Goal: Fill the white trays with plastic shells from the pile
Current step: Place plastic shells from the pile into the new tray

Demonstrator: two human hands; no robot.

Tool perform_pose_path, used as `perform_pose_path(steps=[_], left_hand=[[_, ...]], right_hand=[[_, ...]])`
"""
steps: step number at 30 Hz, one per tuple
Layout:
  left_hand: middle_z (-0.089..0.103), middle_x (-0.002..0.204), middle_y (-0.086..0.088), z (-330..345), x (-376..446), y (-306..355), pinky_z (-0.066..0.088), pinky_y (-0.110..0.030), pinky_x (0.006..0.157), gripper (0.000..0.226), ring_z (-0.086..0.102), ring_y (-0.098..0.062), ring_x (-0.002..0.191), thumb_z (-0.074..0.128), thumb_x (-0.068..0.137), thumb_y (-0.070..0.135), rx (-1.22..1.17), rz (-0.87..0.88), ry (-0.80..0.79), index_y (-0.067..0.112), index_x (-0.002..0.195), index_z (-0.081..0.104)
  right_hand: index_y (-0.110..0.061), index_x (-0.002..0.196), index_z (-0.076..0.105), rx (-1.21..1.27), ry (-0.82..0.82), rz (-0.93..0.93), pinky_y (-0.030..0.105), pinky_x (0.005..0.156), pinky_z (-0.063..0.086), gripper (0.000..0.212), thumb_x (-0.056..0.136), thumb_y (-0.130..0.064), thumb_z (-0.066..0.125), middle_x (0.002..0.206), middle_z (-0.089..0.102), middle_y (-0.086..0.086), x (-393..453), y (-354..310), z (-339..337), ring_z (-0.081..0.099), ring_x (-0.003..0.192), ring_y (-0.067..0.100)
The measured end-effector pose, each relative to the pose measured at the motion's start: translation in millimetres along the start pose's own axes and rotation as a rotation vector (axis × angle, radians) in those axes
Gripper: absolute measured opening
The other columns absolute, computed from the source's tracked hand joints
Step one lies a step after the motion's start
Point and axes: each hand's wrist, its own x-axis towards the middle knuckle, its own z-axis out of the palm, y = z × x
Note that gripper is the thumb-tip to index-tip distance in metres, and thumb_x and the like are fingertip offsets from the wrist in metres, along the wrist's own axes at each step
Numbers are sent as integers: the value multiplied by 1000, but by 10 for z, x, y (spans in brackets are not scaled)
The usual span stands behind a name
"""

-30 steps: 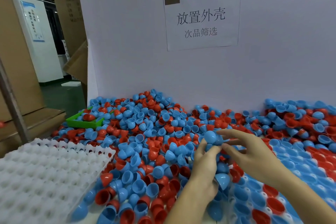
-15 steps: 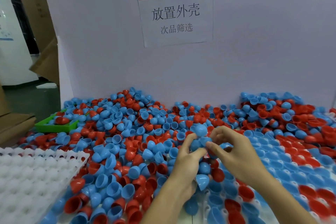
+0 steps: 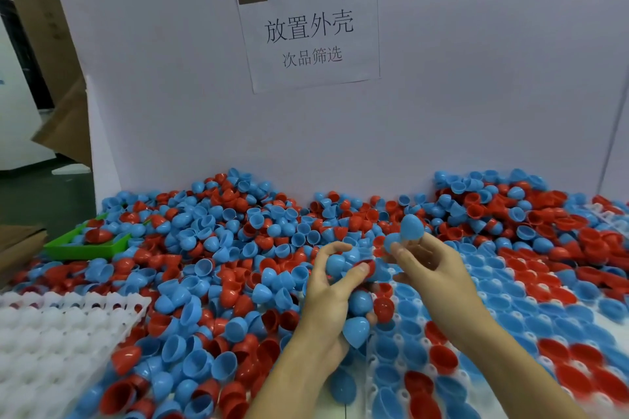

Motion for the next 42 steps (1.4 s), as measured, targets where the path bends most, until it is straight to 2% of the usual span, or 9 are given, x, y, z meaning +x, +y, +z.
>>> perform_pose_path(steps=[8, 12, 15, 19, 21, 23, 28, 36, 42], left_hand=[[72, 98, -17, -30, 42, -57, 50, -32, 51, 21, 63, -29, 74, 73, 89, 13, 45, 46, 93, 27, 101, 61], [72, 93, -17, -33, 30, -59, 51, -30, 48, 21, 66, -27, 67, 72, 91, 11, 65, 70, 114, 28, 97, 62], [73, 95, -15, -36, 25, -60, 53, -31, 50, 21, 71, -27, 70, 73, 90, 11, 89, 95, 119, 30, 95, 64], [73, 99, -16, -40, 29, -63, 53, -31, 51, 21, 71, -28, 73, 74, 90, 12, 111, 108, 139, 30, 96, 63], [73, 96, -15, -46, 33, -58, 52, -31, 50, 20, 70, -26, 70, 74, 90, 13, 106, 103, 146, 29, 96, 63], [72, 93, -14, -48, 34, -52, 51, -30, 48, 20, 68, -24, 65, 72, 91, 12, 95, 98, 136, 28, 96, 62], [74, 101, -13, -47, 41, -92, 55, -36, 60, 20, 72, -30, 80, 72, 92, 15, 162, 133, 132, 32, 96, 62], [75, 93, -13, -44, 54, -95, 58, -36, 55, 22, 73, -31, 76, 74, 89, 11, 88, 99, 145, 30, 94, 64], [73, 97, -15, -42, 73, -96, 54, -34, 54, 23, 70, -27, 76, 76, 87, 12, 78, 85, 129, 31, 92, 64]], right_hand=[[-28, 87, 74, -499, -61, -174, 20, 63, 45, 16, 90, -13, 71, 77, 65, -7, -19, 111, -4, 55, 68, 11], [-27, 93, 77, -465, -105, -108, 17, 55, 48, 29, 93, -4, 59, 75, 72, -15, -34, 108, 5, 64, 62, 9], [-38, 80, 75, -393, -139, -34, 23, 57, 48, 40, 96, -10, 52, 81, 74, 0, -31, 76, -11, 64, 61, 20], [-47, 82, 72, -319, -193, 44, 17, 68, 52, 42, 97, -13, 52, 98, 73, -16, -53, 26, -36, 64, 72, -7], [-44, 92, 70, -318, -211, 89, 29, 80, 59, 33, 97, -14, 56, 111, 73, -7, -61, 24, -40, 69, 85, 0], [-39, 99, 70, -325, -222, 126, 48, 85, 58, 26, 95, -15, 61, 110, 73, 8, -57, 31, -58, 71, 93, 26], [-17, 105, 76, -293, -197, 156, 25, 77, 60, 20, 87, -11, 76, 90, 78, -5, -39, 77, -45, 74, 81, 10], [-16, 96, 80, -335, -83, 125, 20, 59, 55, 15, 86, -5, 75, 77, 77, -6, -27, -42, -120, 66, 59, 7], [-23, 80, 76, -701, -169, 81, 15, 57, 55, 19, 88, -6, 72, 69, 74, -6, -68, -337, -541, 72, 65, 7]])
